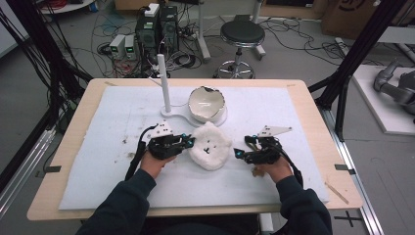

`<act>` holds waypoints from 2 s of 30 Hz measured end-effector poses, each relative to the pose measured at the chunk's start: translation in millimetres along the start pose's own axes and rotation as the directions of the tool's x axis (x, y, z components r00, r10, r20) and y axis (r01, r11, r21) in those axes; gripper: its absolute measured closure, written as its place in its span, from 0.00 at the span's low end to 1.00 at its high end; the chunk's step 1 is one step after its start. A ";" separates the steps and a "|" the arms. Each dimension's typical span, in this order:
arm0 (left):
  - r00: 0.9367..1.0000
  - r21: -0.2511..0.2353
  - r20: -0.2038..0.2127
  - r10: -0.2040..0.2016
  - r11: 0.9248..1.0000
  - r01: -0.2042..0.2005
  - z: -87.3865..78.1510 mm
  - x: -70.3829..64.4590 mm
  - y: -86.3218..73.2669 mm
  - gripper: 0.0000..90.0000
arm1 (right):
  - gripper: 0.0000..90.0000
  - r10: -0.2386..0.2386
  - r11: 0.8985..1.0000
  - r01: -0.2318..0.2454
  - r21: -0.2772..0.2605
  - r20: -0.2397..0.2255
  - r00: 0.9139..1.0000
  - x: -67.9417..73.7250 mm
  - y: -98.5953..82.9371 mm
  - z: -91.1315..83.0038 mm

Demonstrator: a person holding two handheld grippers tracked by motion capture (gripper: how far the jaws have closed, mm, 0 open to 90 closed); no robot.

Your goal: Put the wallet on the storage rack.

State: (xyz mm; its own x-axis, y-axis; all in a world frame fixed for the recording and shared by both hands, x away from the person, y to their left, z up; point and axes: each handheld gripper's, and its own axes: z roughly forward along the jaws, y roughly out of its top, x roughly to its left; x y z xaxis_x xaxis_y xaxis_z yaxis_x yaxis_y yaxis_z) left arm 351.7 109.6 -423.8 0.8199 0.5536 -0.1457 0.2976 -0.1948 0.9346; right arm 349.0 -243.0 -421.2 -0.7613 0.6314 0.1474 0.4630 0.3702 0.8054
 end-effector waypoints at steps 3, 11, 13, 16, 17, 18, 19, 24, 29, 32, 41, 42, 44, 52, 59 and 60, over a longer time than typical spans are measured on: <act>1.000 -0.020 0.024 0.018 1.000 -0.018 0.1 -3.8 1.2 0.91 | 0.31 -0.015 1.000 0.016 0.020 -0.043 0.999 7.4 4.3 13.4; 0.999 0.013 0.052 -0.009 1.000 0.008 1.2 -1.5 -0.7 0.88 | 0.82 -0.087 0.992 0.090 0.093 -0.037 0.996 10.4 8.8 31.2; 0.998 0.031 0.048 -0.034 0.999 0.033 0.8 1.2 -0.8 0.78 | 0.94 -0.147 0.985 0.147 0.085 -0.007 0.989 13.0 9.8 27.0; 0.998 0.073 0.056 -0.042 0.997 0.038 -0.5 5.0 -1.5 0.75 | 0.94 -0.166 0.983 0.167 0.071 -0.021 0.986 15.5 10.4 25.3; 0.997 0.079 0.061 -0.041 0.996 0.036 -1.0 5.7 -1.4 0.76 | 0.95 -0.172 0.982 0.173 0.078 -0.024 0.985 16.3 10.2 26.3; 0.997 0.078 0.061 -0.046 0.996 0.041 -0.9 5.5 -1.3 0.76 | 0.95 -0.178 0.980 0.180 0.082 -0.031 0.984 17.1 10.0 27.0; 0.997 0.078 0.061 -0.046 0.996 0.041 -0.9 5.5 -1.3 0.74 | 0.96 -0.192 0.978 0.193 0.081 -0.029 0.981 18.1 10.2 26.8; 0.998 0.098 0.047 -0.050 0.994 0.045 -0.8 7.2 -2.1 0.65 | 0.97 -0.261 0.964 0.262 0.047 -0.027 0.965 22.4 14.0 19.5; 0.999 0.091 0.022 -0.050 0.995 0.048 -1.2 9.8 -2.4 0.53 | 0.98 -0.310 0.951 0.310 0.009 -0.038 0.950 26.0 16.5 13.4; 0.998 0.070 -0.004 -0.062 0.996 0.062 -3.2 13.7 -1.9 0.48 | 0.98 -0.393 0.919 0.393 -0.013 -0.052 0.918 32.7 19.2 11.5; 0.995 0.114 0.034 -0.090 0.990 0.086 3.9 14.6 -6.3 0.82 | 0.98 -0.423 0.906 0.420 -0.051 -0.065 0.904 36.4 20.2 9.2; 0.995 0.105 0.046 -0.093 0.991 0.087 1.3 15.3 -5.3 0.85 | 0.97 -0.411 0.911 0.409 -0.048 -0.062 0.910 35.6 20.0 9.0; 0.995 0.071 0.056 -0.085 0.994 0.081 -1.0 13.4 -3.1 0.89 | 0.96 -0.368 0.930 0.366 -0.045 -0.056 0.928 32.0 20.5 8.9; 0.993 -0.051 0.098 -0.063 0.996 0.068 -7.6 9.3 2.5 0.90 | 0.47 -0.127 0.992 0.125 -0.033 -0.074 0.989 16.3 17.4 15.9; 0.994 -0.121 0.103 -0.035 0.992 0.047 -11.1 4.3 6.0 0.90 | 0.74 -0.091 0.996 0.093 0.006 -0.173 0.981 15.5 12.5 25.1; 0.996 -0.106 0.089 -0.028 0.994 0.037 -10.7 4.3 5.7 0.90 | 0.74 -0.091 0.996 0.093 0.006 -0.173 0.981 15.5 12.5 25.1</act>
State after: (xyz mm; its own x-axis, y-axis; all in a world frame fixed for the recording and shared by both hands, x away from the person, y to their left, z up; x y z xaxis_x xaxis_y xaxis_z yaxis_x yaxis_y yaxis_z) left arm 351.6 119.6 -415.6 0.8517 0.4844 -0.1998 0.2743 -0.0872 0.9577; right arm 354.4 -211.5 -423.3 -0.8673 0.4675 0.1712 0.3930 0.4318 0.8118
